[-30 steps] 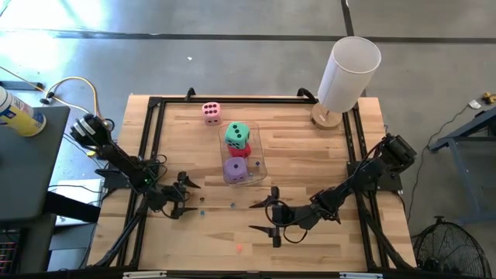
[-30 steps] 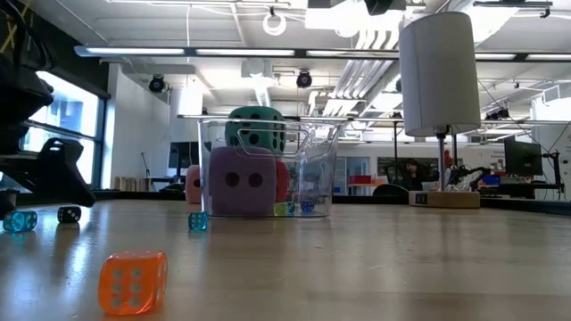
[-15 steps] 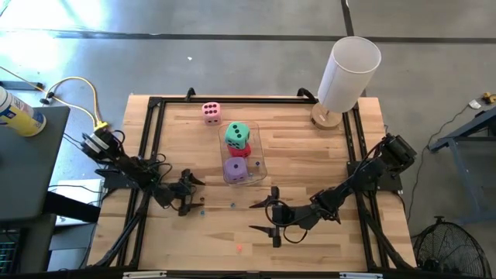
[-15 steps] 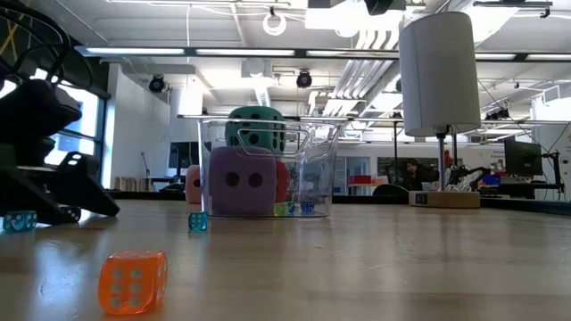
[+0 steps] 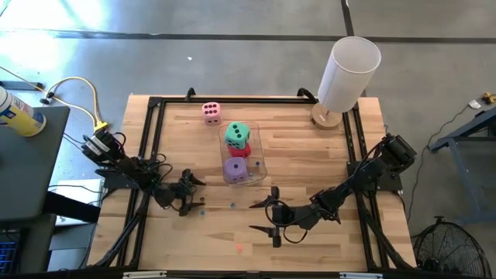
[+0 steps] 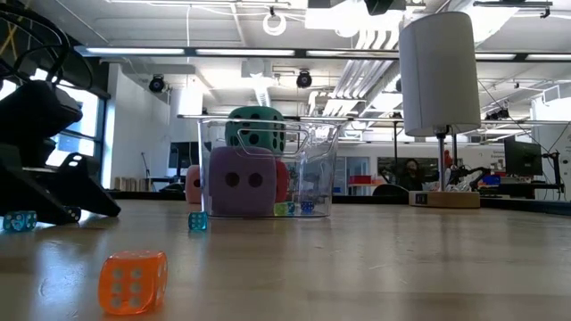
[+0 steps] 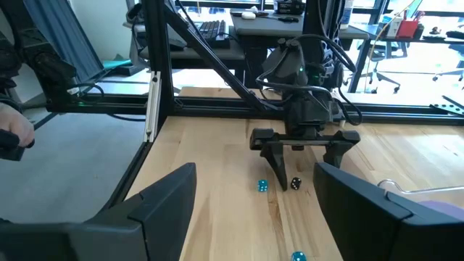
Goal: Pick & Place Dice
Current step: Put the small black die into the transparent bin
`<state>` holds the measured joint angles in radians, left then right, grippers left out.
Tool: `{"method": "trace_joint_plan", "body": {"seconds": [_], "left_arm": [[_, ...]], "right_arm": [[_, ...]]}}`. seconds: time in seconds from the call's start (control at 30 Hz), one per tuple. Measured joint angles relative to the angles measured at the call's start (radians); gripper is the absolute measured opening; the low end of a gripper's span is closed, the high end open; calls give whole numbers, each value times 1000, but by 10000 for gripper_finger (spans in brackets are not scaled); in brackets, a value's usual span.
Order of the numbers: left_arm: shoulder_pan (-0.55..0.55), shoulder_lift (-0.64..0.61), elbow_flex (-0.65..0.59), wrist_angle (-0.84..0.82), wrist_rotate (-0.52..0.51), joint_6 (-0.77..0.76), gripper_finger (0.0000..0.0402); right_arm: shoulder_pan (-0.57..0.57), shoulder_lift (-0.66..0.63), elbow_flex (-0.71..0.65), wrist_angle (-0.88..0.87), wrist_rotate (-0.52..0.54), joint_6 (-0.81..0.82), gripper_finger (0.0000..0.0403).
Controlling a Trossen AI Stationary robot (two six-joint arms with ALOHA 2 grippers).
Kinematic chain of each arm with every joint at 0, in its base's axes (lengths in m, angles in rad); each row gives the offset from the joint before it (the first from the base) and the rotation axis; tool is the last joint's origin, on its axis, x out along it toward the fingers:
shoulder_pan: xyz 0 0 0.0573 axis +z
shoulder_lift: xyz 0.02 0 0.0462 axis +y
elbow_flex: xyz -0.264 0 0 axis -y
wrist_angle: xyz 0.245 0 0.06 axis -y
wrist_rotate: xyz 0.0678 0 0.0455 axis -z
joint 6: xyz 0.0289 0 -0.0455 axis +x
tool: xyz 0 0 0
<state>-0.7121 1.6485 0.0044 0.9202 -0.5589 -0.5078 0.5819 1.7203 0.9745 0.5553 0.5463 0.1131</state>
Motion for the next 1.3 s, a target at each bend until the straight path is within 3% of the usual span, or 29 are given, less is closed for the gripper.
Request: {"method": "trace_joint_plan", "body": {"seconds": [0.2,0.83,1.3], "left_arm": [[-10,-1,3,-65,-33,-107,370],[-36,-1,2,-105,-39,-73,366],[-41,-1,2,-107,-42,-61,285]], "right_arm": [[0,0,0,-6,0,0,270],[0,0,0,-7,0,0,270],[0,0,0,-7,0,0,270]]}}
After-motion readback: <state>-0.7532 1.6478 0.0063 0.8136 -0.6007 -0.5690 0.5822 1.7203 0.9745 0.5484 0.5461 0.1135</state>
